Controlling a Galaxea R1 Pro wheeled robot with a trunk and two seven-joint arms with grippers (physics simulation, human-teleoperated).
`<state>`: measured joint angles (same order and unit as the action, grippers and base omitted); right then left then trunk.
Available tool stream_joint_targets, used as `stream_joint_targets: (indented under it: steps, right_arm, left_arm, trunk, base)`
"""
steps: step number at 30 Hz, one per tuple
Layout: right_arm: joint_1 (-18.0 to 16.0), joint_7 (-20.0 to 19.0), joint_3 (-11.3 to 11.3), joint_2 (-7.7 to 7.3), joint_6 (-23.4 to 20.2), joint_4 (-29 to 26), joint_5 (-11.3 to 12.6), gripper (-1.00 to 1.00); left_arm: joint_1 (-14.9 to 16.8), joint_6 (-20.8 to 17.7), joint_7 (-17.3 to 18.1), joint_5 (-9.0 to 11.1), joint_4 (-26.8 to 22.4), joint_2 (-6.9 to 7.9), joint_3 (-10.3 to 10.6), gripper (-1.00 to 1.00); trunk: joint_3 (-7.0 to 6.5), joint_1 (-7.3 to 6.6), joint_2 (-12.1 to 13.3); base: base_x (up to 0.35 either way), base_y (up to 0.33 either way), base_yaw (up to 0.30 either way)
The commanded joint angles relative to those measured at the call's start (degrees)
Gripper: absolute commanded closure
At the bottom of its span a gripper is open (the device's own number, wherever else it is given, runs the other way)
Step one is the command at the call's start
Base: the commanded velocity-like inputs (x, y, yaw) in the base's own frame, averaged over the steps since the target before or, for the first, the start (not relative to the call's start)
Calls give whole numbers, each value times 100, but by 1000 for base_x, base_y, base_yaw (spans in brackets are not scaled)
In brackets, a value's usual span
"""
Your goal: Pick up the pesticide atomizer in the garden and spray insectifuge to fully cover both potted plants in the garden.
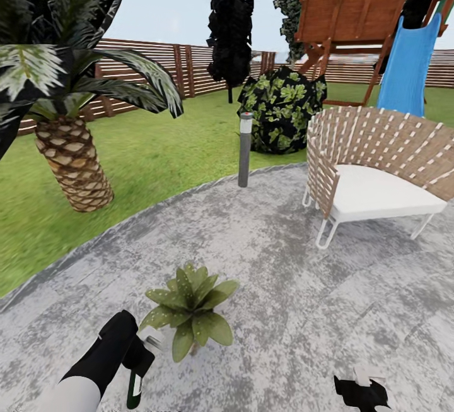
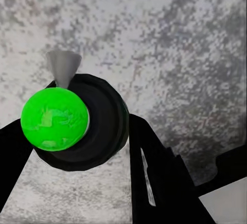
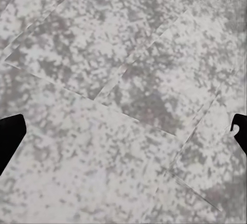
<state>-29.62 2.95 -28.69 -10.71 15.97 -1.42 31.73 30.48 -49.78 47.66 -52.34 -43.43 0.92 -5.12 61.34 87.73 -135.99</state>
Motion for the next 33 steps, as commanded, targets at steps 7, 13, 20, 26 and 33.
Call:
stream_joint_targets:
  steps: [7,13,20,26,33]
  right_arm:
    - [0,29,-49,-1,3,-8,35,-100]
    - [0,17,-49,-1,-5,-8,35,-100]
    - [8,13,-49,-10,-6,1,29,-100]
    - [84,11,-52,-10,2,-3,23,-100]
    - [87,26,-51,-2,-5,-17,45,-100]
  left_arm:
    - [4,-14,60,-55,-8,0,-23,100]
    - [44,-40,96,-34,-66,9,14,100]
    - [355,-576,175,-28,-64,27,28,100]
    - [899,-773,796,-45,-74,66,343,100]
    - [970,-713,2262,-861,-95,483,395,100]
  trunk:
    - [5,-1,-2]
    - [5,-1,-2]
    - [5,-1,-2]
    - [5,-1,-2]
    - [5,-1,-2]
  base:
    - [2,-269,259]
    - [0,-110,94]
    - [0,-3,3]
    - [0,0,0]
    - [0,0,37]
